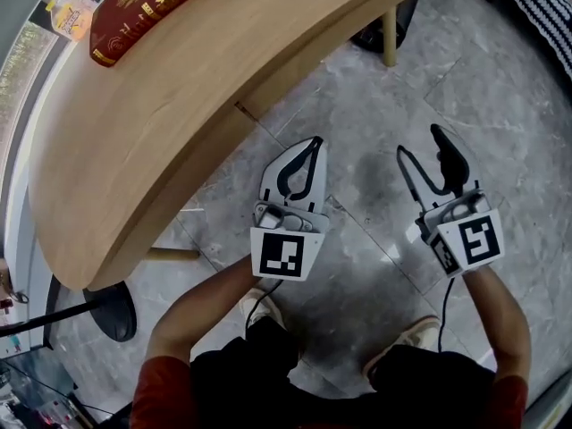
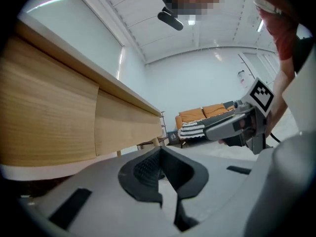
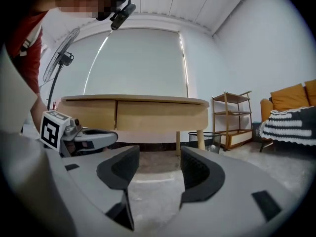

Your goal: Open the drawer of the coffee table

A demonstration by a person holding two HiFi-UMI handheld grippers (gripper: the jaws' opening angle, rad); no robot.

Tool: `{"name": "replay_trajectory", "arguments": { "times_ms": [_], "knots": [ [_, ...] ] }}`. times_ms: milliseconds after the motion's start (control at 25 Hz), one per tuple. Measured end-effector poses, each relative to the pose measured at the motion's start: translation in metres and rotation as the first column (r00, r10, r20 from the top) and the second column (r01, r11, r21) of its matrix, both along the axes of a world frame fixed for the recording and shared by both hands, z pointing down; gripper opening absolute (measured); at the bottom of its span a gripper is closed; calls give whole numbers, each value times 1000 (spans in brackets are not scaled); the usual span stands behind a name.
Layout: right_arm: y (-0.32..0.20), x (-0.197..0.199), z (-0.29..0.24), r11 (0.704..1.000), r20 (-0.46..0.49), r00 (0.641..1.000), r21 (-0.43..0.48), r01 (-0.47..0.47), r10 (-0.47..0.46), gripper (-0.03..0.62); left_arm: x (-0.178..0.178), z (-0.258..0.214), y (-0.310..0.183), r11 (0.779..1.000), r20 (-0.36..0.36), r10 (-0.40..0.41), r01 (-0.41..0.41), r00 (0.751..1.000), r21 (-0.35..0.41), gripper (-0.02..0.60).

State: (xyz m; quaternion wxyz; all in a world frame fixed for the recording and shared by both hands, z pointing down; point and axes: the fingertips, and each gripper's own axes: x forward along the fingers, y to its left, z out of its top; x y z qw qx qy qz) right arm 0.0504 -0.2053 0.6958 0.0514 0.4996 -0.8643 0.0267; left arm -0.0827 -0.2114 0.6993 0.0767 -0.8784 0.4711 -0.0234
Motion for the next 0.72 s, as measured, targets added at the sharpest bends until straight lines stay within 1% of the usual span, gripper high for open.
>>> {"name": "replay_trajectory", "arguments": {
  "times_ms": [200, 360, 520, 720],
  "knots": [
    [12, -6, 13, 1000, -5, 1000, -25, 14, -14, 247, 4, 3, 7, 1000, -30, -9, 9, 1000, -15, 7],
    [9, -12, 11, 999, -19, 1000, -22, 25, -25, 247, 1, 5, 8, 1000, -31, -15, 14, 999, -25, 7],
    [3, -13, 13, 999, 6, 1000, -41, 18, -18, 247, -2, 7, 5, 1000, -10, -15, 14, 1000, -13, 6],
    [-4, -14, 18, 998, -1, 1000, -60, 22, -22, 247, -6, 8, 1, 999, -35, -31, 31, 999, -14, 8]
  ]
}}
